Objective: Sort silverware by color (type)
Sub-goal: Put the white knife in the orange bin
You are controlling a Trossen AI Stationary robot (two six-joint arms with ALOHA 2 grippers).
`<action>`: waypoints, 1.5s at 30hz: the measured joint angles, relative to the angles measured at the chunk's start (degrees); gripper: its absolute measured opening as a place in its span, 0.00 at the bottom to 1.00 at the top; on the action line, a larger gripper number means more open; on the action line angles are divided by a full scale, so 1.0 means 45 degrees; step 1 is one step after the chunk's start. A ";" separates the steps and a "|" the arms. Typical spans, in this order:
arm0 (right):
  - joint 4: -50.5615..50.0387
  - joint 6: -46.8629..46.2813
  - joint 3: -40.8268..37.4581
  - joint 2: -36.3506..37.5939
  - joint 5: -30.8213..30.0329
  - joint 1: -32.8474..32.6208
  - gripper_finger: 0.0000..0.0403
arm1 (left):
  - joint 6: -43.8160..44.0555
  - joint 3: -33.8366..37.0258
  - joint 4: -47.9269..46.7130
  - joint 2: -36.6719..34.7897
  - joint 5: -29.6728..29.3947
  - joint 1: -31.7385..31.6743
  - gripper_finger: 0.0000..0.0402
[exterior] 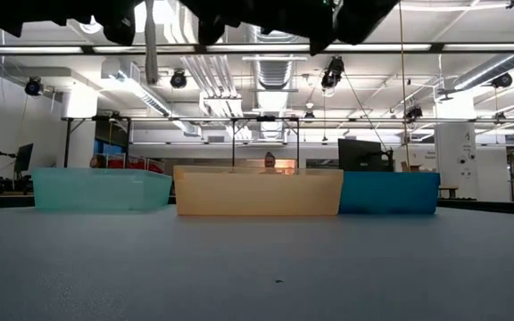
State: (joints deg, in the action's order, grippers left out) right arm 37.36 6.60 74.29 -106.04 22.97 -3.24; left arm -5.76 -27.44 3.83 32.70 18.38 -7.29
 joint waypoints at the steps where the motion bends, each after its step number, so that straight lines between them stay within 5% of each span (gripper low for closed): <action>1: 0.0459 0.0001 -0.0132 0.0000 0.0438 0.0131 0.03 | 0.0073 0.0000 0.0121 0.0130 0.0336 0.0000 0.27; 8: 0.1881 0.0435 -0.0168 0.0010 0.1674 0.0513 0.03 | 0.0174 0.0005 0.1251 0.1284 0.2539 0.0002 0.27; 19: 0.1669 0.0590 0.0472 0.0149 0.1707 0.1056 0.03 | -0.0054 0.0005 0.2989 0.2695 0.3499 0.0001 0.27; 45: 0.1283 0.0873 0.0741 0.0418 0.4011 0.2205 0.03 | 0.0106 0.0000 0.5841 0.5568 0.2461 -0.0010 0.27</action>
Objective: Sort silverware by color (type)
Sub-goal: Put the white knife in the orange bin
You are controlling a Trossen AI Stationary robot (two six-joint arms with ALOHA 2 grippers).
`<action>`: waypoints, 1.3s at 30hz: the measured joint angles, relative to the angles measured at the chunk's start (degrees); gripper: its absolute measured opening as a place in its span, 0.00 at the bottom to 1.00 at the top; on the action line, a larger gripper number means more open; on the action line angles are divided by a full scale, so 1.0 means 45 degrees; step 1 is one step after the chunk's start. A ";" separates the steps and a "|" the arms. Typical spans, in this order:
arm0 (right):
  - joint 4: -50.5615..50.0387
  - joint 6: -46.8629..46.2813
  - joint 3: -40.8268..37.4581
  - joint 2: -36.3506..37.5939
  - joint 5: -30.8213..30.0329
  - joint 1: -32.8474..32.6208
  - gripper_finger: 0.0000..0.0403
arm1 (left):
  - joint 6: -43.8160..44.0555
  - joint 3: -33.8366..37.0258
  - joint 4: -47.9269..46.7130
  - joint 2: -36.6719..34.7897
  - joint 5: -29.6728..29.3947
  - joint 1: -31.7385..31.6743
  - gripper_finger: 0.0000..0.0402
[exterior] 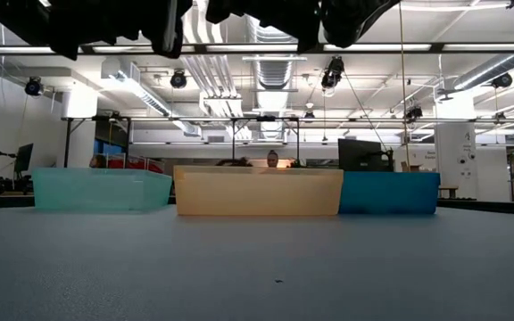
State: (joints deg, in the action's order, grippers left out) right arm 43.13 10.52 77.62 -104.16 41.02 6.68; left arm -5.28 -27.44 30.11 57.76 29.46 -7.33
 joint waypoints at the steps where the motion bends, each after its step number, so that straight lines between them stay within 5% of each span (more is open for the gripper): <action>1: 0.0001 0.0000 0.0000 0.0000 -0.0008 0.0031 0.03 | 0.0012 0.0000 0.0075 0.0097 -0.0002 0.0000 0.27; 7: -0.0343 0.0341 0.0000 0.0000 0.0004 0.0139 0.03 | 0.0357 0.0000 0.0336 0.0398 0.0003 0.0000 0.24; 14: -0.0772 0.0573 0.0000 0.0000 -0.0007 0.0179 0.03 | 0.0697 -0.0005 0.0138 0.0236 -0.0511 0.0017 0.03; 27: -0.1198 -0.0281 0.0003 0.0015 -0.0816 0.0470 0.04 | 0.0631 0.0000 -0.1498 -0.0916 -0.2638 0.0010 0.02; 39: -0.2233 -0.0447 0.0000 -0.0019 -0.2122 0.0489 0.24 | 0.0709 0.0000 -0.2032 -0.1365 -0.3329 -0.0024 0.02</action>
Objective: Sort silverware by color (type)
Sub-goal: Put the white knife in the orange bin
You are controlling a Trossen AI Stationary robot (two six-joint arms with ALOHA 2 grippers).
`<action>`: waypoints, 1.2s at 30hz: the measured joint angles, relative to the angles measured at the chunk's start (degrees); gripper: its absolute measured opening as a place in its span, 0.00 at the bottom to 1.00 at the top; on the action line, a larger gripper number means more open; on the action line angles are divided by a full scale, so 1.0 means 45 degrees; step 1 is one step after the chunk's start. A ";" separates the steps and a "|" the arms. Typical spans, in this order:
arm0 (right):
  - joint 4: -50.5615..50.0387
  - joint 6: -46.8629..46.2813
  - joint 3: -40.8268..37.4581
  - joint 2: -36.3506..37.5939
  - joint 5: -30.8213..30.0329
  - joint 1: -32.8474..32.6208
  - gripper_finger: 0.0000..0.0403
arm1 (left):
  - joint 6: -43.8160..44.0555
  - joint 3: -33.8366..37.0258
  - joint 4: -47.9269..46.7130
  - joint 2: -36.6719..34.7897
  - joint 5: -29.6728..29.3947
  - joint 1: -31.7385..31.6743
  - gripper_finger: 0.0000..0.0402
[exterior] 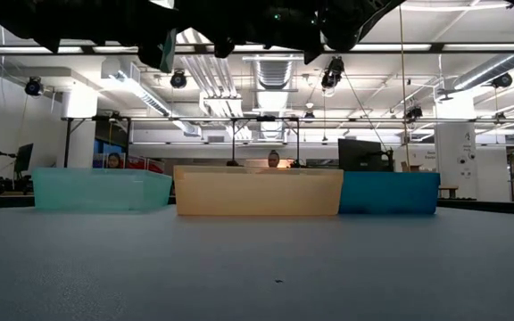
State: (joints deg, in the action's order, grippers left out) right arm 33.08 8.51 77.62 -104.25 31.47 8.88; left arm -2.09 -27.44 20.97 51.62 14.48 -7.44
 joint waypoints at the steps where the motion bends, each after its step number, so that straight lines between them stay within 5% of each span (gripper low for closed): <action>1: -0.0075 -0.0023 0.0000 0.0000 -0.0010 0.0000 0.26 | -0.0015 0.0000 -0.0054 0.0000 0.0010 0.0005 0.02; 6: -0.0622 -0.0243 0.0000 0.0090 -0.0308 0.0016 0.31 | -0.0145 -0.0005 -0.0566 -0.0062 0.0063 -0.0028 0.02; 20: -0.8465 -0.0568 -0.0005 0.2238 -0.5651 0.0058 0.37 | 0.0552 -0.0009 -0.4549 -0.0873 -0.2341 -0.0073 0.02; 26: -1.0559 -0.0573 -0.0015 0.3161 -0.6010 0.0142 0.37 | 0.0981 -0.0009 -0.5744 -0.0604 -0.2783 -0.0078 0.02; 36: -1.0435 -0.0996 0.0148 0.4163 -0.6025 0.0146 0.50 | 0.1033 -0.0009 -0.4849 0.0208 -0.2781 -0.0073 0.02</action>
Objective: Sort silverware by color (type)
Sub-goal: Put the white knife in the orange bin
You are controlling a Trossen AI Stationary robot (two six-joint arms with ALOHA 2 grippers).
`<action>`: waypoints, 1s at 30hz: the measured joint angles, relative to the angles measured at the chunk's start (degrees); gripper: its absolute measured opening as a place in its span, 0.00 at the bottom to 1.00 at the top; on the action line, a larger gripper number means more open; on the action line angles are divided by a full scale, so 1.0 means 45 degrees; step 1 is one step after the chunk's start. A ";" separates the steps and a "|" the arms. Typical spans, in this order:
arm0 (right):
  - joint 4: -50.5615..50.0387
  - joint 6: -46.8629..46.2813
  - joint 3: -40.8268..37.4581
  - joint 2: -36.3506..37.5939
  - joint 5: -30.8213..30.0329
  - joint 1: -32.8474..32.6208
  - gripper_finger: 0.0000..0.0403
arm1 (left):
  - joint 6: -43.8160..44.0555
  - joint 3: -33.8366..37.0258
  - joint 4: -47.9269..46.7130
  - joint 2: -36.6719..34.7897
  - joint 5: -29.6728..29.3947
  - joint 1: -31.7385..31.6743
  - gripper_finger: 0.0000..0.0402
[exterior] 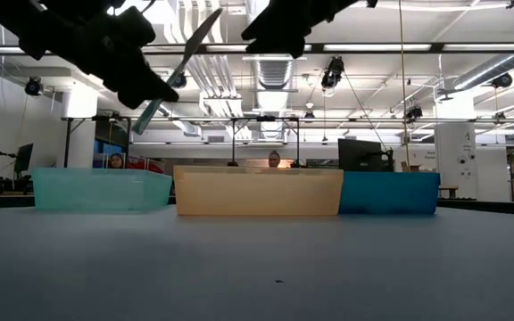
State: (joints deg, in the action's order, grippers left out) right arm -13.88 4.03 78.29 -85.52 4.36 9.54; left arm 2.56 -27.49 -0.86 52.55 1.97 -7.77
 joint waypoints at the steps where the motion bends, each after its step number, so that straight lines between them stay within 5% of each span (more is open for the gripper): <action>1: 0.0058 0.0000 0.0081 -0.0003 0.0000 0.0000 0.51 | -0.0008 0.0000 0.0355 0.0135 0.0002 0.0000 0.02; 30: 0.0164 0.0583 0.2111 -0.1200 0.1132 -0.0029 0.51 | -0.0227 -0.0001 0.5097 0.3088 0.0012 -0.0068 0.02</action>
State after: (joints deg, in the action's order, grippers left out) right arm -13.14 6.66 87.79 -90.91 9.45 9.41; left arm 1.54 -27.49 22.08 66.45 2.02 -8.08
